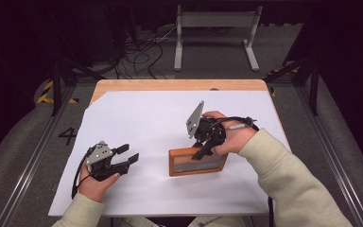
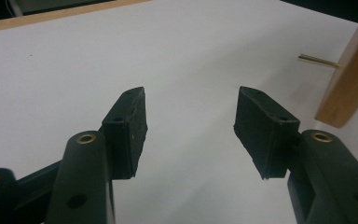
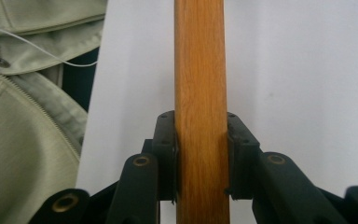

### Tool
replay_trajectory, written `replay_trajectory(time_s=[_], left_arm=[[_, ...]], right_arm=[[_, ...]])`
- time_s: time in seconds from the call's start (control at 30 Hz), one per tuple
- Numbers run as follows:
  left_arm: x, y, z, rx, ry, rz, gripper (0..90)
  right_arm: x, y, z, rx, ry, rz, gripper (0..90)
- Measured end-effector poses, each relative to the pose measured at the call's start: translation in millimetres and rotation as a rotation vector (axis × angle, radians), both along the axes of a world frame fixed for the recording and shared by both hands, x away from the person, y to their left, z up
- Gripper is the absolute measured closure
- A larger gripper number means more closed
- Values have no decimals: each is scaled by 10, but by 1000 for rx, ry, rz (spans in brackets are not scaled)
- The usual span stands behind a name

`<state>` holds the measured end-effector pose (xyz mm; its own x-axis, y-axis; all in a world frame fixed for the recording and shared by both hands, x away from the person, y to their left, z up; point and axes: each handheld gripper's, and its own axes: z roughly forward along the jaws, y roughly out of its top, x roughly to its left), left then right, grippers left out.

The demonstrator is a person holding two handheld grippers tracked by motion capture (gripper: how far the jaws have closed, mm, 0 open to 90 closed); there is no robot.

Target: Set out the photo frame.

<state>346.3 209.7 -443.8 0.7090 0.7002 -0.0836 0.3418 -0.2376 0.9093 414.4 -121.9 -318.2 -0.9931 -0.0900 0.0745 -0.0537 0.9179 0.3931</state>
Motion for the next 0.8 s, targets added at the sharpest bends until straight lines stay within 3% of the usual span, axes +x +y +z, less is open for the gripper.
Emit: replay_trajectory(time_s=[0.27,0.37,0.57,0.8], left_arm=[[5,6,-3,-4,1,1,440],[12,13,-9,-11,3,2,441],[21,30,-25,-19,15,6,440],[23,23,-29,-18,15,7,440]], right_arm=[[345,6,-2,-4,-17,-75,704],[455,44,-60,-28,-21,-68,704],[590,109,-192,-41,3,-82,704],[668,92,-204,-23,12,-113,700]])
